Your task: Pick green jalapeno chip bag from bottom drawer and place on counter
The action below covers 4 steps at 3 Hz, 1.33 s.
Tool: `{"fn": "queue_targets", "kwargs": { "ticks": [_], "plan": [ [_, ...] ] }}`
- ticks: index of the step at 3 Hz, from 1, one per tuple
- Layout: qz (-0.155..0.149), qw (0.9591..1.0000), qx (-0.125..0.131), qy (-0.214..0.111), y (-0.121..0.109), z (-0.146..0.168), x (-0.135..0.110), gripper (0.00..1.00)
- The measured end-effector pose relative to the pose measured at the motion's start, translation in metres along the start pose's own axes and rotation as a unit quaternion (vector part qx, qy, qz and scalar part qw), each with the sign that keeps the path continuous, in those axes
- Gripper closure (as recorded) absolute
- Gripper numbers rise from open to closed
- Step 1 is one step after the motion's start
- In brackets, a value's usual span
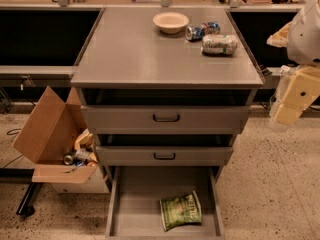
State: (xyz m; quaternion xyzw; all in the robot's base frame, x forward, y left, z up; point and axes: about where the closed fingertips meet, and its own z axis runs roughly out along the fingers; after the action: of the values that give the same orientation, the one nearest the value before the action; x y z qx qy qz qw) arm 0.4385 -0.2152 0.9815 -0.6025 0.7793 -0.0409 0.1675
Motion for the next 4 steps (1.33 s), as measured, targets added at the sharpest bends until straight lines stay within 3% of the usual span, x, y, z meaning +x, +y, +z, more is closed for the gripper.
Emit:
{"fn": "queue_targets", "kwargs": {
  "ticks": [2,4],
  "plan": [
    [-0.008,0.9999,0.003,0.012,0.002,0.01,-0.001,0.0],
    [-0.074,0.9963,-0.042,0.009,0.029,0.132,0.023,0.0]
  ]
}}
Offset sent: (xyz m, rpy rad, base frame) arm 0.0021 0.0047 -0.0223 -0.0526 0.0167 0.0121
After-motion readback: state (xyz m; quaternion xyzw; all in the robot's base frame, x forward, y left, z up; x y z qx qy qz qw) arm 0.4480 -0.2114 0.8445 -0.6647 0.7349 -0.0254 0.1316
